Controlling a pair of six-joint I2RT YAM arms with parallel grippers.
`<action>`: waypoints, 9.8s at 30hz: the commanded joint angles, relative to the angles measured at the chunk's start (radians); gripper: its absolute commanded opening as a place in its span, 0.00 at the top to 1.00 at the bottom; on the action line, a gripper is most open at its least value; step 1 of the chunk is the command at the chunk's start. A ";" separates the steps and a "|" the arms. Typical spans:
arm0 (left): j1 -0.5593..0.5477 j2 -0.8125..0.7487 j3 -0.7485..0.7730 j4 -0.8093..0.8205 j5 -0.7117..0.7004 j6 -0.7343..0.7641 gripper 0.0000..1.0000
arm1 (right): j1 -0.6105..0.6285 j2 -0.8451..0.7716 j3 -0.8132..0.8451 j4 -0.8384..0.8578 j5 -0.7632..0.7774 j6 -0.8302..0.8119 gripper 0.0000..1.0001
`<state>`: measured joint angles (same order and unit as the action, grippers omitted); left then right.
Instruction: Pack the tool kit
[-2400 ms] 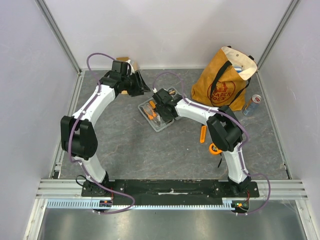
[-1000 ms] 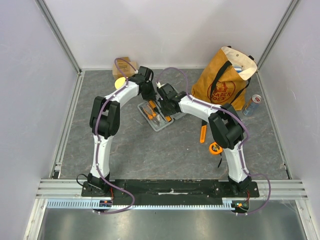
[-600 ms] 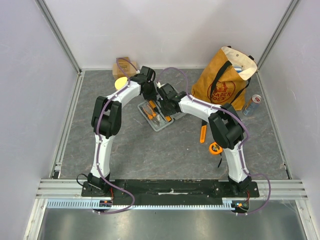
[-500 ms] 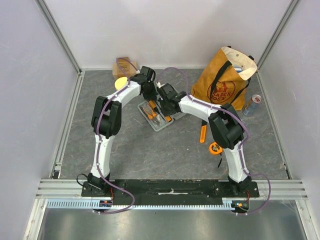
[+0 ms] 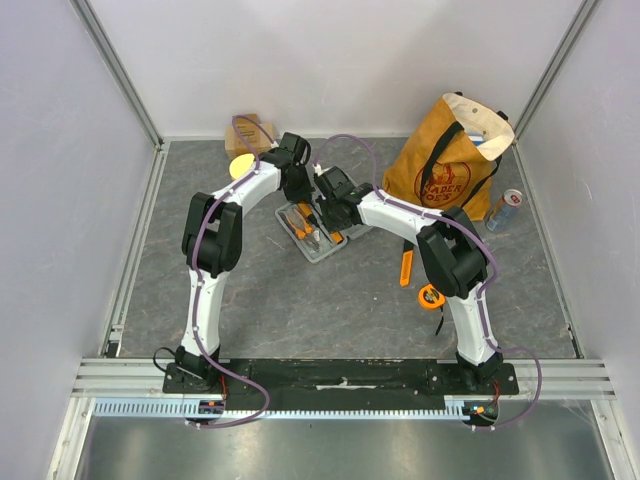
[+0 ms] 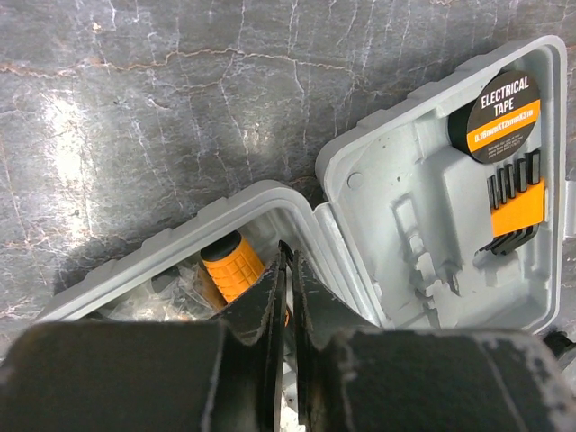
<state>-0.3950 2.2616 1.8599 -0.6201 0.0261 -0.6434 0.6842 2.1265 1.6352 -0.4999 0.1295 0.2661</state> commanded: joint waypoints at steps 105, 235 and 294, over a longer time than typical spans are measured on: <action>0.084 -0.347 -0.393 0.243 0.368 0.145 0.72 | 0.023 -0.269 -0.210 0.040 0.036 0.099 0.81; -0.019 -0.964 -0.466 0.177 0.327 0.110 0.98 | -0.152 -0.767 -0.199 0.275 -0.172 0.469 0.19; -0.239 -0.074 -0.050 -0.283 0.057 -0.170 0.77 | -0.288 -0.878 -0.454 0.083 -0.027 0.424 0.22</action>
<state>-0.6323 2.1754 1.7458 -0.8410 0.1192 -0.7933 0.4011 1.2739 1.1843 -0.4282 0.1059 0.6834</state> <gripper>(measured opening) 0.218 0.788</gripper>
